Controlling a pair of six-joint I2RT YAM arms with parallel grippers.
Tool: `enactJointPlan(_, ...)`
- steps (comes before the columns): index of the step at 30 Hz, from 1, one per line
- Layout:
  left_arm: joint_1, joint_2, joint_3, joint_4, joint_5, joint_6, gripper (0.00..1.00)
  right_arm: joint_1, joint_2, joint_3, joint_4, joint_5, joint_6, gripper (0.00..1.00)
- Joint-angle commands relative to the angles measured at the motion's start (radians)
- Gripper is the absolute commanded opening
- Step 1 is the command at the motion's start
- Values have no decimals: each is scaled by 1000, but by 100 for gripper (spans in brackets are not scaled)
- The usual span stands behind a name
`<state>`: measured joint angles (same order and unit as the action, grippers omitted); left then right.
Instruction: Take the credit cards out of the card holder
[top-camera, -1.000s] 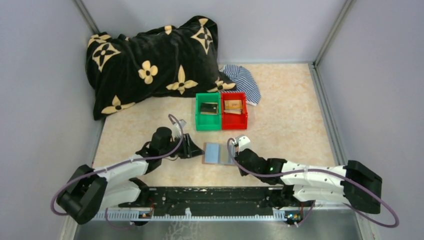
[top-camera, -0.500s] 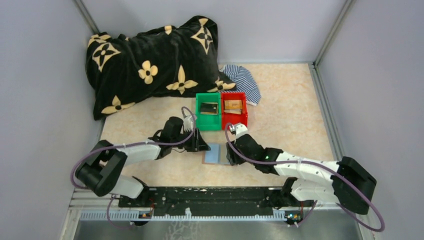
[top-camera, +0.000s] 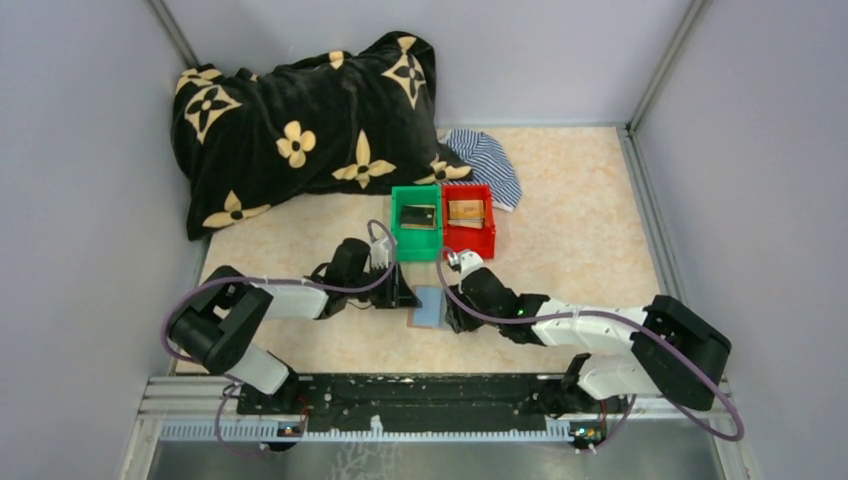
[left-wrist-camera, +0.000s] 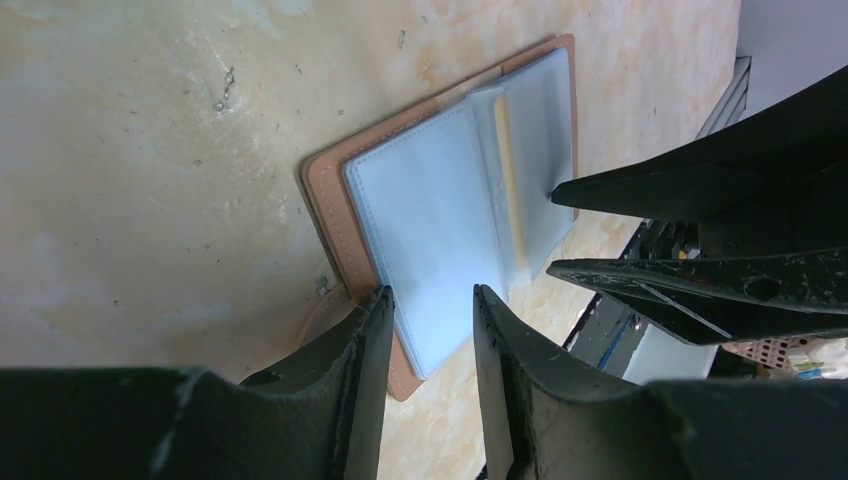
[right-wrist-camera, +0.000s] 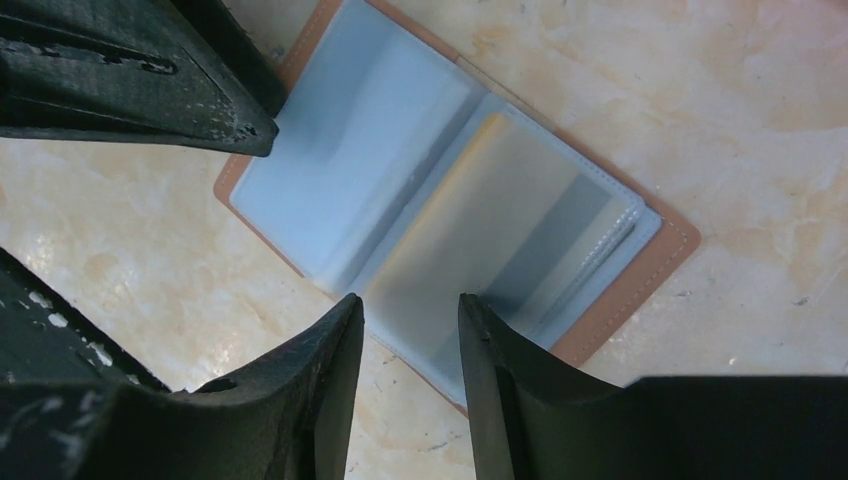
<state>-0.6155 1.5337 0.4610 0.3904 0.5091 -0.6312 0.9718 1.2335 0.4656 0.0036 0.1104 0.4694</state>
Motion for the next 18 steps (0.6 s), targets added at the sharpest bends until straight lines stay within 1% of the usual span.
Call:
enactJointPlan(1,-3,31,-17,-17,-20,25,42,-13,33,2,73,-22,13,41)
enactJointPlan(6,-4,36,-21,-11,-16,23,42,-22,100,-10,135,-76,19,39)
enactJointPlan(7,-4,38,-21,-8,-13,22,42,-22,117,-8,148,-87,19,37)
enactJointPlan(10,-3,39,-22,-5,-11,18,42,-22,146,3,168,-103,23,29)
enactJointPlan(12,-4,37,-24,-4,-10,19,42,-23,128,11,141,-77,26,27)
enactJointPlan(14,-3,34,-23,-5,-10,20,42,-35,84,9,103,-52,26,27)
enactJointPlan(18,-4,41,-18,-3,-9,22,42,-81,-42,-22,36,-49,25,35)
